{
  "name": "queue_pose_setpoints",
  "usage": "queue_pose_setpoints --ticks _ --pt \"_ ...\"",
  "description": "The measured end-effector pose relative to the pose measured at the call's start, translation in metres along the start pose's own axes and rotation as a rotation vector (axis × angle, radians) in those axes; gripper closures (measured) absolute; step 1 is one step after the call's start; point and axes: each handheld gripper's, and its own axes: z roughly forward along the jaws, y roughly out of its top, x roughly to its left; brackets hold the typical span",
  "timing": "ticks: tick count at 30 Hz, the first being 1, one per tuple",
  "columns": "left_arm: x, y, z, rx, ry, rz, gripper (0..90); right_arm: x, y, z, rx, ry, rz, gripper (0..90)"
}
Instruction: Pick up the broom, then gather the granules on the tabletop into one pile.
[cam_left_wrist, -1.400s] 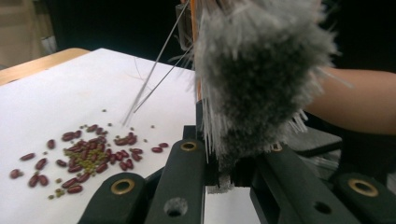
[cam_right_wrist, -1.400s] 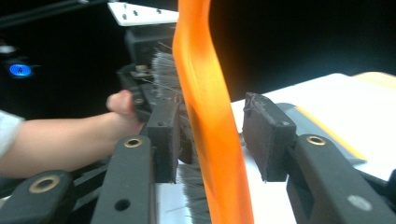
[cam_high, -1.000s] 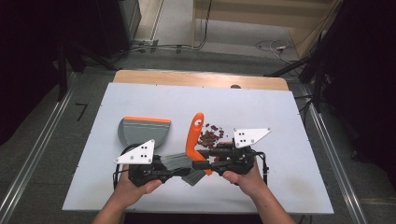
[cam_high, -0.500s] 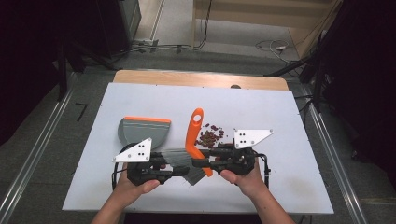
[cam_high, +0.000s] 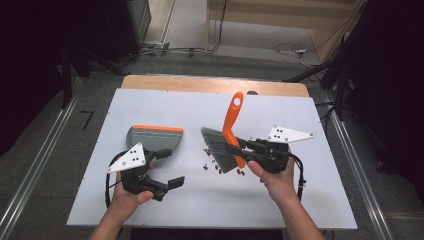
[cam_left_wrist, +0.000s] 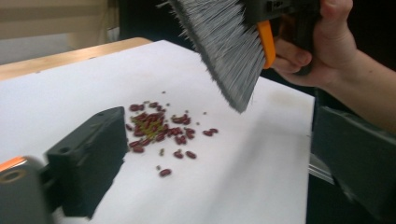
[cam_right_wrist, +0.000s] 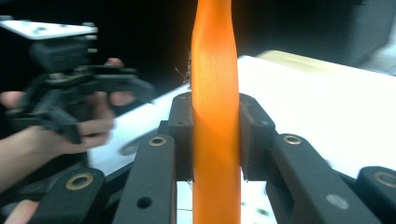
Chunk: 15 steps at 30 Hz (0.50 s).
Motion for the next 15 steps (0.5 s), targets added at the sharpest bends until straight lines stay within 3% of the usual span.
queue_pose_setpoints --ticks 1,8,10,11,12,15 --pt "0.001 -0.001 -0.002 0.002 0.014 0.0 0.0 -0.005 -0.001 -0.003 0.006 -0.053 0.021 69.4" --pt "0.011 -0.007 -0.017 -0.008 0.084 -0.008 0.0 -0.025 -0.004 -0.01 0.067 -0.267 0.039 69.4" --pt "0.014 -0.009 -0.021 -0.009 0.104 -0.013 0.0 -0.027 -0.004 -0.011 0.077 -0.291 0.037 69.5" --pt "0.017 -0.011 -0.025 -0.004 0.126 -0.015 0.0 -0.033 -0.004 -0.013 0.097 -0.337 0.042 69.4" --pt "0.017 -0.011 -0.025 -0.004 0.126 -0.015 0.0 -0.033 -0.004 -0.013 0.097 -0.337 0.042 69.4" --pt "0.021 -0.013 -0.034 -0.014 0.161 -0.015 0.0 -0.047 -0.003 -0.016 0.147 -0.399 0.059 69.4"
